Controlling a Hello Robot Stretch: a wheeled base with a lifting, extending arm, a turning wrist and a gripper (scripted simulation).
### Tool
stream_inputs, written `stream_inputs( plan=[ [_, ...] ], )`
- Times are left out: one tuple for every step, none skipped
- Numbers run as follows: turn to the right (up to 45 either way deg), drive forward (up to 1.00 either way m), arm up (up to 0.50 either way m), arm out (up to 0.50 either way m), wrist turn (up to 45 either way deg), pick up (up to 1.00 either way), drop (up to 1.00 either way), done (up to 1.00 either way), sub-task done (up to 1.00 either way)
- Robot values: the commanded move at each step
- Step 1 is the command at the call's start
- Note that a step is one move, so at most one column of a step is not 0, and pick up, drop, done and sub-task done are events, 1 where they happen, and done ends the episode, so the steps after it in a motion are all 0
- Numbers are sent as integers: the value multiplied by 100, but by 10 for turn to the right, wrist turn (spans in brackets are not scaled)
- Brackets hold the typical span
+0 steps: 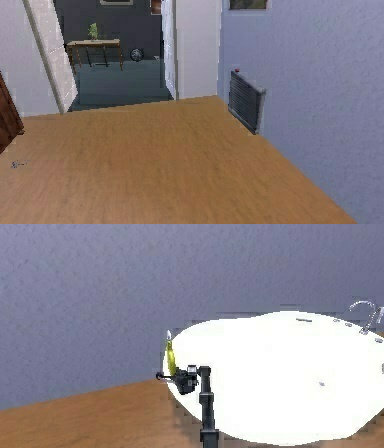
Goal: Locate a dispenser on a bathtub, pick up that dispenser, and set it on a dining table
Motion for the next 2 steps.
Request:
stream_inputs(
  plan=[
    [0,0,38,0,0,0,0,0,0],
    [0,0,0,0,-450,0,0,0,0]
  ],
)
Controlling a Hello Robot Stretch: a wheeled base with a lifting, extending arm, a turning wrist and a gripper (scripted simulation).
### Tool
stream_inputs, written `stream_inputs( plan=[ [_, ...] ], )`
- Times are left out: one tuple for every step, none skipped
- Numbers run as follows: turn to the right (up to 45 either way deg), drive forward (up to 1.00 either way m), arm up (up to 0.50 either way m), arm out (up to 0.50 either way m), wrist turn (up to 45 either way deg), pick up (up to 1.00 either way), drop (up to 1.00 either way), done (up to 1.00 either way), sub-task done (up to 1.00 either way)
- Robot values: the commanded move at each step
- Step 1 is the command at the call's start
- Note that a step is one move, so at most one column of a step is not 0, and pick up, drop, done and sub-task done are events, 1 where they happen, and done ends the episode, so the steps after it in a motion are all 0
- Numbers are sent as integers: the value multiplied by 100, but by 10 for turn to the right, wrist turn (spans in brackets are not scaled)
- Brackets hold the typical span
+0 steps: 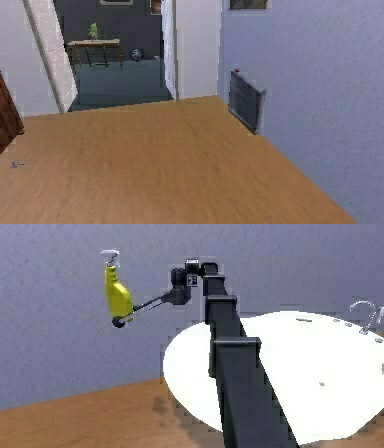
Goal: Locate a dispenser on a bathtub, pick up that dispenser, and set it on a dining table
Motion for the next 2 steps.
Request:
stream_inputs(
  plan=[
    [0,0,0,0,-450,0,0,0,0],
    [0,0,0,0,-150,0,0,0,0]
  ],
)
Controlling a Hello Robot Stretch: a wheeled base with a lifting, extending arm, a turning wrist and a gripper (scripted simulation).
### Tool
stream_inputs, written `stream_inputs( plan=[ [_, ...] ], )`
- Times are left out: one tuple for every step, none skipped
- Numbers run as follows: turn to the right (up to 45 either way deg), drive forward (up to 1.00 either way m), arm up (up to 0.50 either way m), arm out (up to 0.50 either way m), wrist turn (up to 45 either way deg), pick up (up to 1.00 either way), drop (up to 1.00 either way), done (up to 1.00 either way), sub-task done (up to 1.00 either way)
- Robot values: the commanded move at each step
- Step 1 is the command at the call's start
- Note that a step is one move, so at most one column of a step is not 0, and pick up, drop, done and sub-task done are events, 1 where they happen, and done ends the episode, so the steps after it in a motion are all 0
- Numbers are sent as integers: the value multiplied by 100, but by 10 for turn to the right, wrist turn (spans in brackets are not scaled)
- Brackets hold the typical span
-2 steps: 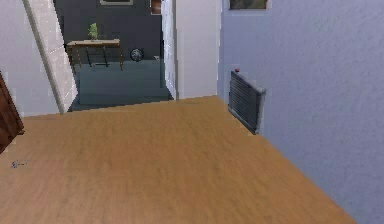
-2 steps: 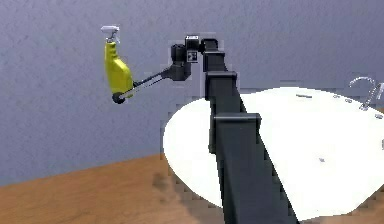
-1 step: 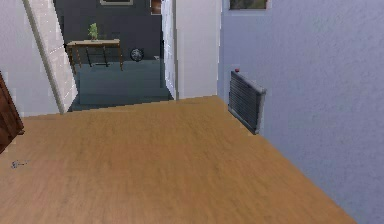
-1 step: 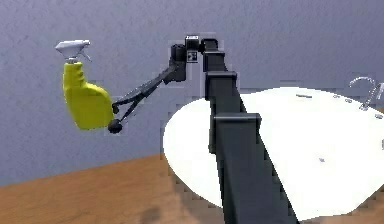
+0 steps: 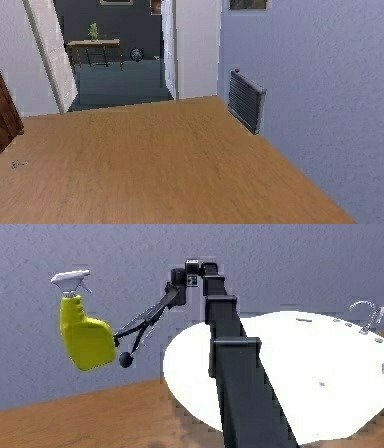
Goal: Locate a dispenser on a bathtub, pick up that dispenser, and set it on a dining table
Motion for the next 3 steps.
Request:
stream_inputs(
  plan=[
    [0,0,0,-44,0,0,0,0,0],
    [-210,0,0,0,0,0,0,0,0],
    [0,100,0,0,0,0,0,0,0]
  ],
)
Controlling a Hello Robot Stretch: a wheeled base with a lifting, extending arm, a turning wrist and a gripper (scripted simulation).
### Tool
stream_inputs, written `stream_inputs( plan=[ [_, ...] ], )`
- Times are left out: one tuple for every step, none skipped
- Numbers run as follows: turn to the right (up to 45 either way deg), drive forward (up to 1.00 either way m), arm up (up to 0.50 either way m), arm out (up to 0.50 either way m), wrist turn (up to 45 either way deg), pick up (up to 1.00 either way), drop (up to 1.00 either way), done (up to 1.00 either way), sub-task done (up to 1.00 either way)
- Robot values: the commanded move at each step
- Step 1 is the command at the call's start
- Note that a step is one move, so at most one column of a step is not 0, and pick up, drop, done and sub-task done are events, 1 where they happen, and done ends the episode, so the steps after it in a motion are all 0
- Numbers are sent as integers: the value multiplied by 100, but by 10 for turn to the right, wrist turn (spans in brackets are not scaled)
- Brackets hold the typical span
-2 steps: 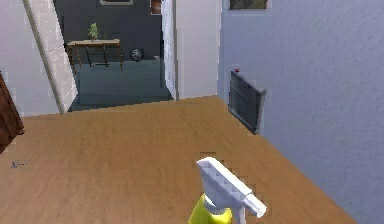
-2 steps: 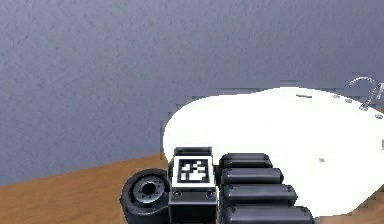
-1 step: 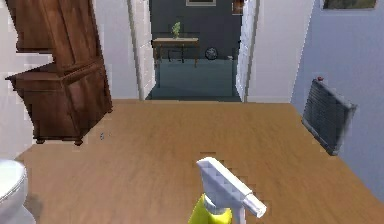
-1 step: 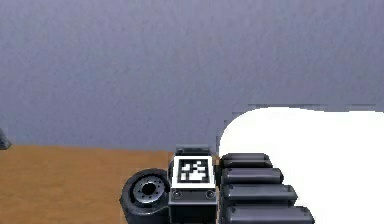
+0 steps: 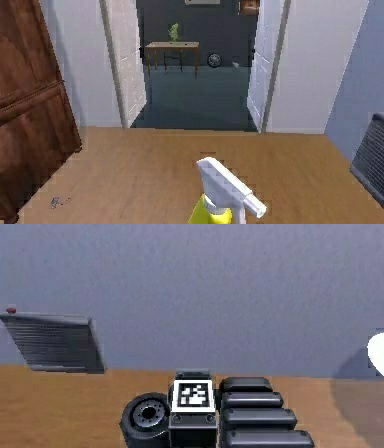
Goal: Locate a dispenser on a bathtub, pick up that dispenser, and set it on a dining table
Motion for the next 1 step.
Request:
stream_inputs(
  plan=[
    [0,100,0,0,0,0,0,0,0]
  ],
)
